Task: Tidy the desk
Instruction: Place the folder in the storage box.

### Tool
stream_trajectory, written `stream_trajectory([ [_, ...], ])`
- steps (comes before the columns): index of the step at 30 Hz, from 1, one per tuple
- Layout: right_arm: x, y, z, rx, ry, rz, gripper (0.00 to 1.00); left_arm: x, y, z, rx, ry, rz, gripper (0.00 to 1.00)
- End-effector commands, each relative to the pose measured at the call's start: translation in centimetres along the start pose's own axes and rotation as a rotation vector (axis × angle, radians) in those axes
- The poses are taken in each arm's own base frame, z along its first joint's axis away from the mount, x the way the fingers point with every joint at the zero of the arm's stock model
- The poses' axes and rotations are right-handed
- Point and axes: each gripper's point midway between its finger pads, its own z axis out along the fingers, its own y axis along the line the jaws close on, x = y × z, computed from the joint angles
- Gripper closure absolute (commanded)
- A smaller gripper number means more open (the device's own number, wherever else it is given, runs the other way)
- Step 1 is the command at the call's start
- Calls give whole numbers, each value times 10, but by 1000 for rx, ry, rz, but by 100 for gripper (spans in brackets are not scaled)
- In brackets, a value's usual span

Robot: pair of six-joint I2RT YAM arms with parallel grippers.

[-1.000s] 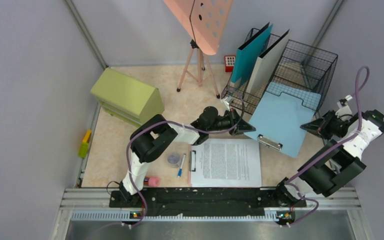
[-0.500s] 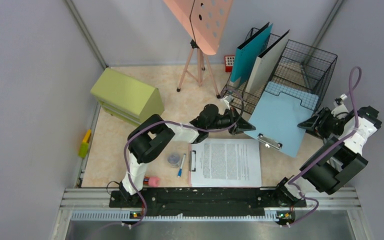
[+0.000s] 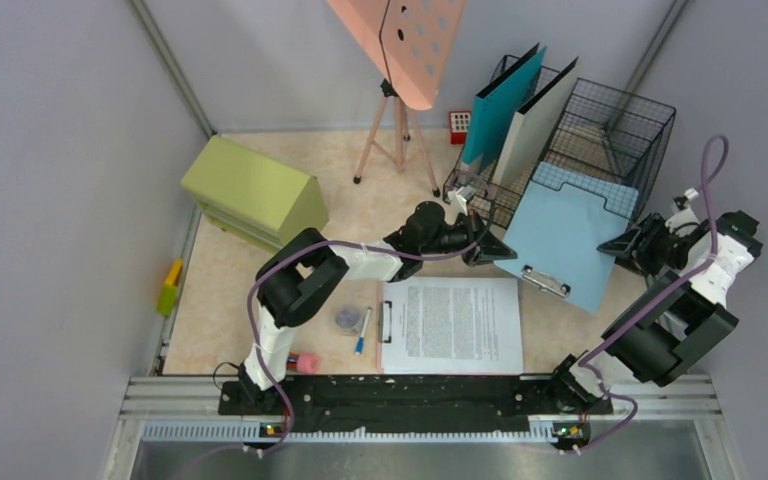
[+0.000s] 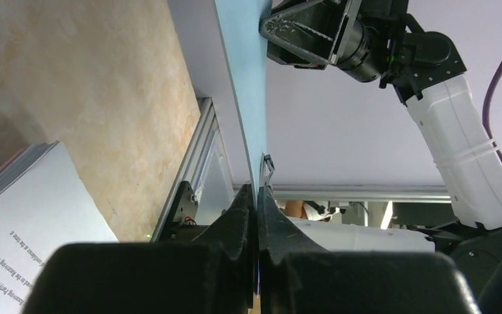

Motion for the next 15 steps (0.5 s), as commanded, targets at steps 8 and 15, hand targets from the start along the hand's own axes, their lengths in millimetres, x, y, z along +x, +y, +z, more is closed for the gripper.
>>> stream_trajectory([
  [8, -28, -25, 13, 86, -76, 74, 59, 0, -54, 1, 143, -1, 302, 100],
  [15, -39, 12, 8, -107, -96, 70, 77, 1, -78, 2, 229, 27, 350, 100],
])
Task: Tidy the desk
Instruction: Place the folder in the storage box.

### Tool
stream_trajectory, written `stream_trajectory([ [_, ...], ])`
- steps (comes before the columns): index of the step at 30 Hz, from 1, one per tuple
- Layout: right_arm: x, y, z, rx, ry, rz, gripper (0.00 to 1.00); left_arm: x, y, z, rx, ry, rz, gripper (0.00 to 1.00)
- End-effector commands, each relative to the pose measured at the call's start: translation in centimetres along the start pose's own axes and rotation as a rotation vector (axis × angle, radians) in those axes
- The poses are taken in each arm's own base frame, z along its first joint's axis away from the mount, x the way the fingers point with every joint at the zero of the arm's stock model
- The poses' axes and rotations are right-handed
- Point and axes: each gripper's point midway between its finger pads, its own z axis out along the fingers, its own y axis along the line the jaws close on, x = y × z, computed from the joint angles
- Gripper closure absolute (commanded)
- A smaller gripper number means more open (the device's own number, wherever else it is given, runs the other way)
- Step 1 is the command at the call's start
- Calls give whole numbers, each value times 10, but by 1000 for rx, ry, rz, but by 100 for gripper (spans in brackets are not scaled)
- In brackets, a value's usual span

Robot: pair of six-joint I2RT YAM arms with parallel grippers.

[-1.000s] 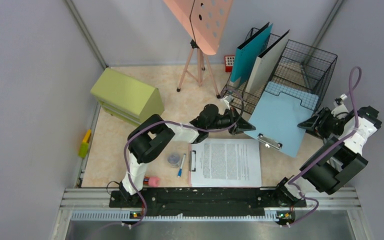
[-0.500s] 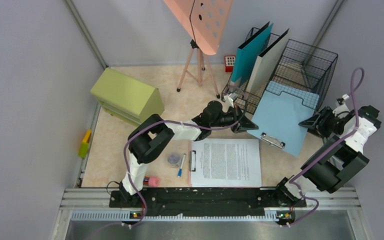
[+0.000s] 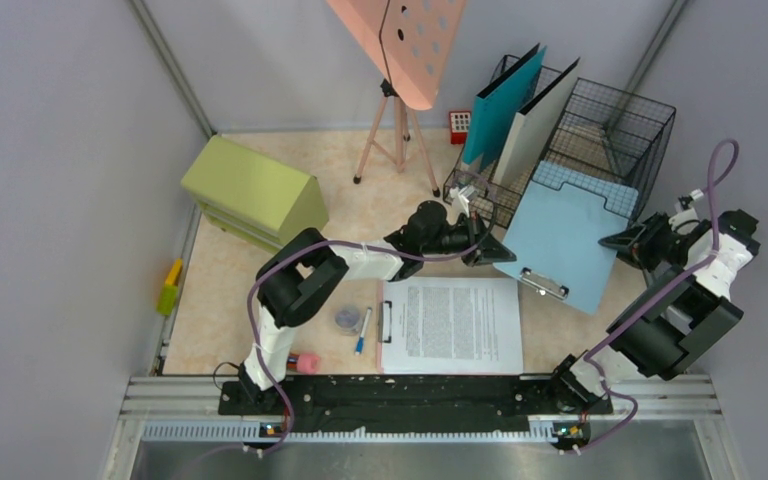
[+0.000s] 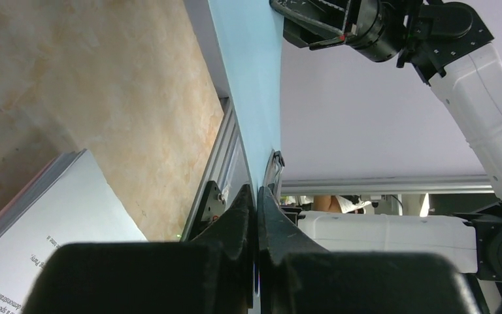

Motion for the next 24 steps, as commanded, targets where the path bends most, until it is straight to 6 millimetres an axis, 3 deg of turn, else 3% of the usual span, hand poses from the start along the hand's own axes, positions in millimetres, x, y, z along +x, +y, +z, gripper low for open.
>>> stream_trajectory([
  [1, -25, 22, -2, -103, -66, -81, 82, -13, -94, -3, 279, 2, 250, 100],
  [6, -30, 42, -13, -159, -72, -111, 98, -13, -110, -4, 321, 27, 282, 100],
  [15, -39, 27, -9, -82, -99, -112, 99, -20, -105, 4, 282, 40, 246, 100],
  [17, -40, 23, -7, -66, -103, -84, 94, -24, -98, 8, 261, 34, 237, 100],
  [22, -34, 17, -5, -53, -76, -100, 62, -36, -76, 20, 208, 25, 193, 100],
  [24, -30, 15, -5, -48, -66, -108, 56, -36, -60, 25, 166, 30, 174, 100],
])
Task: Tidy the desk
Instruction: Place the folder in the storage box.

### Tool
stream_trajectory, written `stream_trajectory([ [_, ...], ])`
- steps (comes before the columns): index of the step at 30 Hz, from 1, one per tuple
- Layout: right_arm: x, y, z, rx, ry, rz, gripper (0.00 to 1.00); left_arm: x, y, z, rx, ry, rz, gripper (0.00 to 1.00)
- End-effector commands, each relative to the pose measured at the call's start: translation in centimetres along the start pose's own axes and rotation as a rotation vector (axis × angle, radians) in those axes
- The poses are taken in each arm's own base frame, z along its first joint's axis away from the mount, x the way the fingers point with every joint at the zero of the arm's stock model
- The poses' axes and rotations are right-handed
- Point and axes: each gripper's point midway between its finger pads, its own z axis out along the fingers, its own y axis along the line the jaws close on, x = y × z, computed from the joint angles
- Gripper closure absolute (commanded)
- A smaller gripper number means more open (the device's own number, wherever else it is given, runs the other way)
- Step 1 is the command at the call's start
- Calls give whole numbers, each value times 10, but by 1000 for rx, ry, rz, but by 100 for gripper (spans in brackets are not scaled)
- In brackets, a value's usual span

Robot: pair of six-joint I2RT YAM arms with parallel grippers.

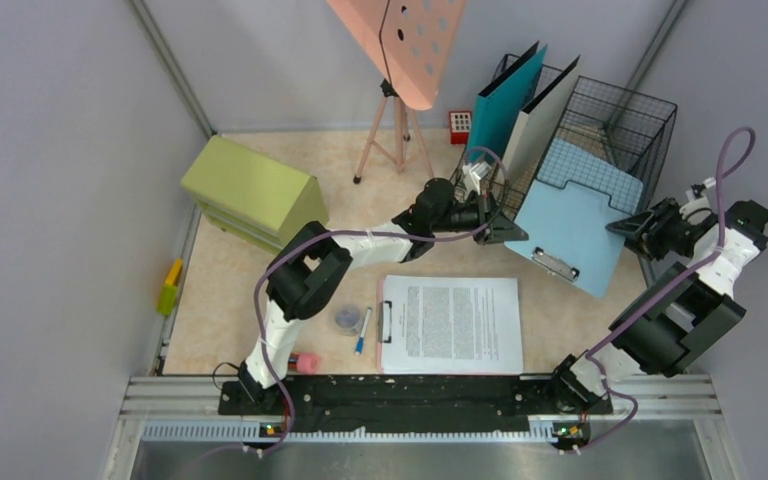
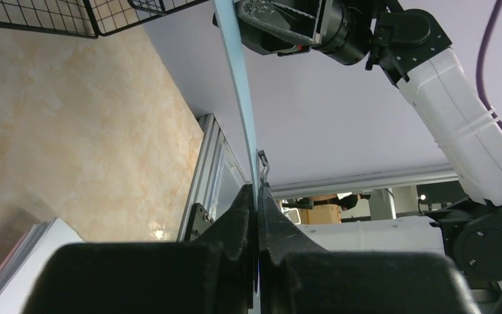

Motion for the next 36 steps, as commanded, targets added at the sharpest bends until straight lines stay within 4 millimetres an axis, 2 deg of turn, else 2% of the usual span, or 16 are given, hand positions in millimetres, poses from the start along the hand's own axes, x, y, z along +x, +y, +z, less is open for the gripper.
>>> stream_trajectory([
  [1, 3, -6, 0, 35, 15, -57, 55, -4, -16, 13, 67, 4, 97, 100],
  [5, 12, -7, 1, 26, 32, -65, 54, -6, 0, 17, 49, -12, 53, 100],
  [9, 21, -6, 1, 4, 56, -62, 55, -5, 8, 18, 52, -17, 4, 100],
  [15, 21, 9, 0, -62, 53, -50, 89, -3, 14, 22, 61, 3, -31, 100],
  [18, 14, 17, -4, -74, 42, -62, 100, 2, 10, 19, 71, 20, -8, 85],
  [20, 10, 24, -8, -89, 31, -62, 100, 4, 6, 15, 79, 23, 11, 76],
  [22, 6, 30, -9, -104, 19, -58, 100, 6, 3, 12, 83, 28, 25, 61],
  [24, 3, 33, -10, -114, 10, -52, 100, 8, 1, 9, 90, 38, 26, 55],
  [28, -1, 32, -9, -117, -1, -35, 100, 9, -8, 4, 116, 41, 17, 51],
  [36, -9, 20, 2, -123, -14, 24, 100, 20, -26, -14, 158, 22, -28, 51],
])
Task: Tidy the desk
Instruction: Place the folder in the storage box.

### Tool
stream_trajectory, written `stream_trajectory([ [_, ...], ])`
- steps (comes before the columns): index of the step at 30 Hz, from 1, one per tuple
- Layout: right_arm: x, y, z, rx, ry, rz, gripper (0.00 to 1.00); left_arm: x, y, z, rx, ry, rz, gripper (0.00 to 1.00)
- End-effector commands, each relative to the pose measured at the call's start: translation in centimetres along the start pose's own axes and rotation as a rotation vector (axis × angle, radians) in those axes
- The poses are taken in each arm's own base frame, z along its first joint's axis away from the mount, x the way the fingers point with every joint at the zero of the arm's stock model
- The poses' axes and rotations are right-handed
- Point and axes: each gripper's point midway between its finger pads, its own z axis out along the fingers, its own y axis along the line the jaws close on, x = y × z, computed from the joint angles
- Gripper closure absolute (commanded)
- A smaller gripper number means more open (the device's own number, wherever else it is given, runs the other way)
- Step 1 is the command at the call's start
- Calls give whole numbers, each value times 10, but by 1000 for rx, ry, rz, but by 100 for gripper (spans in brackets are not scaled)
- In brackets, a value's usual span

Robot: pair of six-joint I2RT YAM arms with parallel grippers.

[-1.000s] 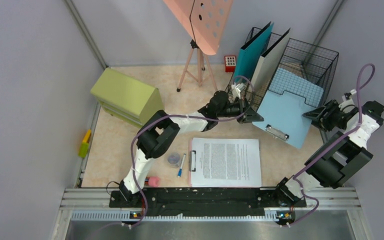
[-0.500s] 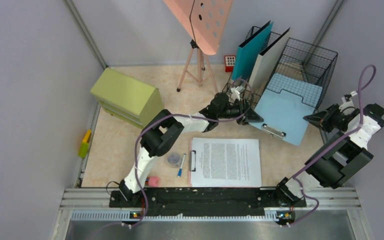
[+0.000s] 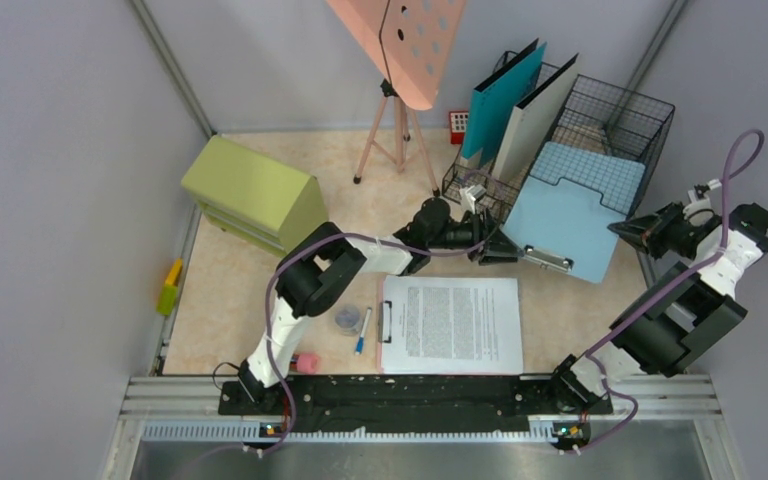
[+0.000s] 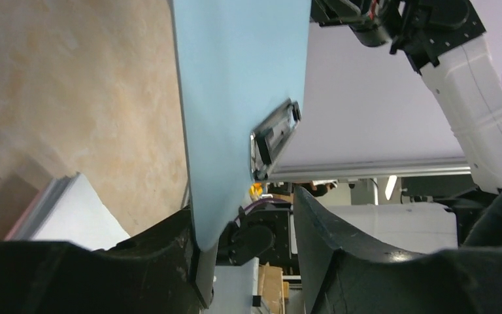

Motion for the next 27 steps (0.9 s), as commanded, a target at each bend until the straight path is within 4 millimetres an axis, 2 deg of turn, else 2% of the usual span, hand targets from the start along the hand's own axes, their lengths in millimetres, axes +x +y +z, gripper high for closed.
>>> stream_trajectory([
  [1, -12, 4, 7, -30, -22, -24, 100, 4, -77, -15, 175, -19, 83, 50],
  [5, -11, 2, 8, -37, -22, -13, 100, 3, -77, -8, 180, -16, 74, 52],
  [10, -9, 1, 7, -39, -24, -15, 100, -5, -73, 2, 174, -12, 65, 84],
  [13, -10, 2, 8, -50, -25, -13, 100, -8, -71, 6, 162, -14, 61, 95],
  [16, -11, 2, 8, -55, -26, 0, 100, -3, -71, 3, 163, -3, 51, 90],
  [19, -12, 1, 7, -60, -29, 21, 100, 9, -69, -5, 144, 19, 101, 74],
  [22, -11, -1, 7, -55, -31, 36, 100, 19, -64, -13, 81, 26, 176, 63],
  [27, -12, -3, 8, -61, -28, 45, 100, 38, -45, -9, -4, 68, 211, 58],
])
